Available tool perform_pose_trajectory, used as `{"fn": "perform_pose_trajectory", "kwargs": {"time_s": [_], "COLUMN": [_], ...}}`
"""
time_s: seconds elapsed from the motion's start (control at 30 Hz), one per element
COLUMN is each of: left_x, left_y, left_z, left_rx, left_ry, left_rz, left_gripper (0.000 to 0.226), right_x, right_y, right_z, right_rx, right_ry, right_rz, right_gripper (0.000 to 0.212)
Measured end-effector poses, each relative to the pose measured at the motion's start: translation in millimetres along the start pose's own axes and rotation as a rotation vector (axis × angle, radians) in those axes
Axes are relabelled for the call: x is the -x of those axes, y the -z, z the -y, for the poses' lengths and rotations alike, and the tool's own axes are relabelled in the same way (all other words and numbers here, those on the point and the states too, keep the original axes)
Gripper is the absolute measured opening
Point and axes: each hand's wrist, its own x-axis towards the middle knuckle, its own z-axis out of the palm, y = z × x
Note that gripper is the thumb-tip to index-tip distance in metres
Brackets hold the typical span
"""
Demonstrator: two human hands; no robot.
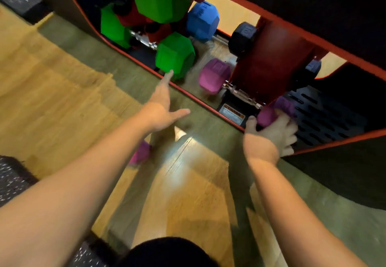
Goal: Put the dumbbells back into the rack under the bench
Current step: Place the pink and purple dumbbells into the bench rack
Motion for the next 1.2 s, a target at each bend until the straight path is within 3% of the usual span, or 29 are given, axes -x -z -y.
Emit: {"fn": "perform_pose_trajectory", "kwargs": {"time_s": [0.1, 0.2, 0.37, 0.53, 0.63, 0.9, 1.2], "left_x": [44.6, 95.0, 186.2, 265.9, 290.8, 279.9, 266.5], "left_y": [24.8, 46.6, 69.4, 67.3, 53.3, 34.3, 32.8], "left_z": [26.2, 49.9, 80.0, 108.3, 118.2, 124.0, 128.0], "left_rx": [-0.050, -0.044, -0.088, -0.339, -0.348, -0.468, -0.311], "left_ry": [0.073, 0.188, 0.351, 0.616, 0.755, 0.953, 1.085], "left_rz": [-0.057, -0.145, -0.302, -0.392, -0.379, -0.480, -0.491], "left_gripper": [0.109, 0.105, 0.101, 0.090, 0.092, 0.104, 0.103], "right_x": [40.3, 82.9, 141.8, 190.1, 201.7, 206.7, 205.1], "right_y": [0.8, -12.2, -49.0, -85.1, -99.0, -114.3, -129.4], "right_z": [17.2, 36.5, 64.5, 74.3, 76.6, 83.8, 87.8], "right_rx": [-0.118, -0.244, -0.133, 0.048, 0.100, 0.152, 0.041], "right_ry": [0.238, 0.512, 0.783, 0.872, 0.823, 0.878, 0.749], "right_rz": [-0.014, 0.217, 0.723, 0.948, 0.985, 0.878, 0.880], "right_gripper": [0.044, 0.040, 0.063, 0.096, 0.104, 0.093, 0.087]}}
